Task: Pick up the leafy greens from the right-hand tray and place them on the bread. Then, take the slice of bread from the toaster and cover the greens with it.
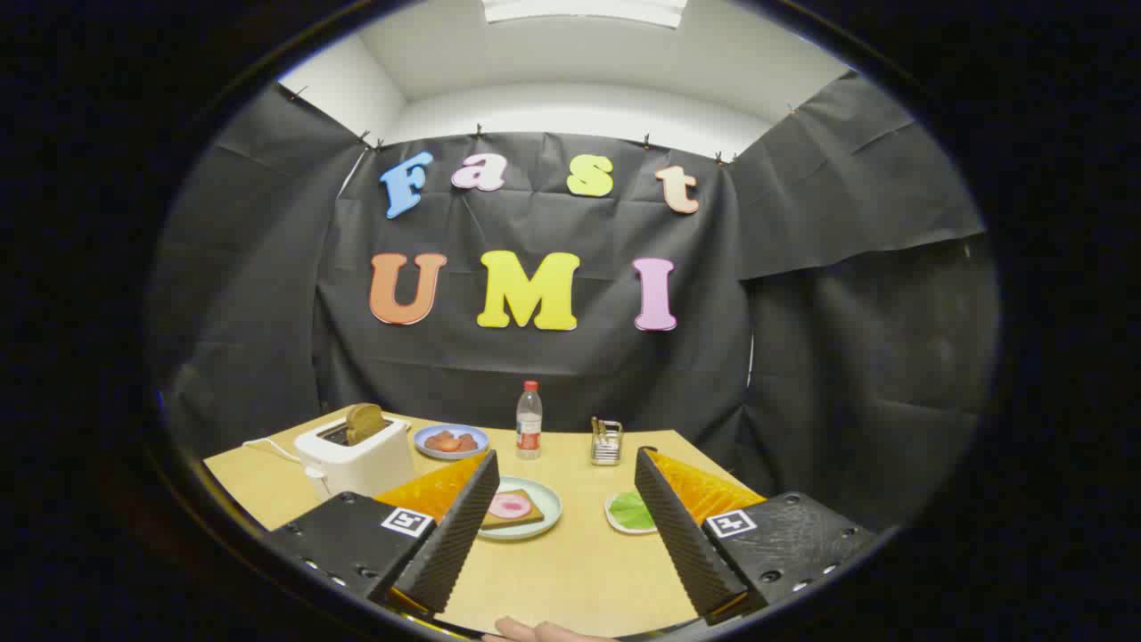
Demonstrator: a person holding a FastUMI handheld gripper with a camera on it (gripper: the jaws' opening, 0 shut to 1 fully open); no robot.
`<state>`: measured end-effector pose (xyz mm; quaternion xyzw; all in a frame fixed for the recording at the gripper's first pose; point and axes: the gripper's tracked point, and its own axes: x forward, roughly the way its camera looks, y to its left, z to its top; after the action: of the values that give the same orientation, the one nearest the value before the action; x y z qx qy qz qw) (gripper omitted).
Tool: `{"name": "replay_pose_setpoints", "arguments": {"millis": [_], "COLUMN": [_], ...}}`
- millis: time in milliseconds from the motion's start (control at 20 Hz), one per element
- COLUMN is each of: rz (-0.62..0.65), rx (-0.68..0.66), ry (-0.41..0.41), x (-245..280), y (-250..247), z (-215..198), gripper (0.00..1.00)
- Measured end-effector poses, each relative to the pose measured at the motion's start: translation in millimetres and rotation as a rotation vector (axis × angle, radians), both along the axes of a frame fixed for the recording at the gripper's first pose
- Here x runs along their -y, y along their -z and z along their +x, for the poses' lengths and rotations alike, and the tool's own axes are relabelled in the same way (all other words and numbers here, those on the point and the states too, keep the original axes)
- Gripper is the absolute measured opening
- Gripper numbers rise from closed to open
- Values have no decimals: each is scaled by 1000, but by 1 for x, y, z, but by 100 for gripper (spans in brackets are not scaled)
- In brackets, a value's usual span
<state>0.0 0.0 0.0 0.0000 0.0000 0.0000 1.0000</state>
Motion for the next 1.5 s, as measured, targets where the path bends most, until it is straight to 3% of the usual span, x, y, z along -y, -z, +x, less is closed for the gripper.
{"name": "replay_pose_setpoints", "arguments": {"millis": [900,1150,1500], "rz": [28,35,42], "rx": [6,-21,-148], "ry": [35,47,99], "x": [39,65,122], "y": [-2,7,53], "z": [14,54,141], "gripper": [95,95,95]}}
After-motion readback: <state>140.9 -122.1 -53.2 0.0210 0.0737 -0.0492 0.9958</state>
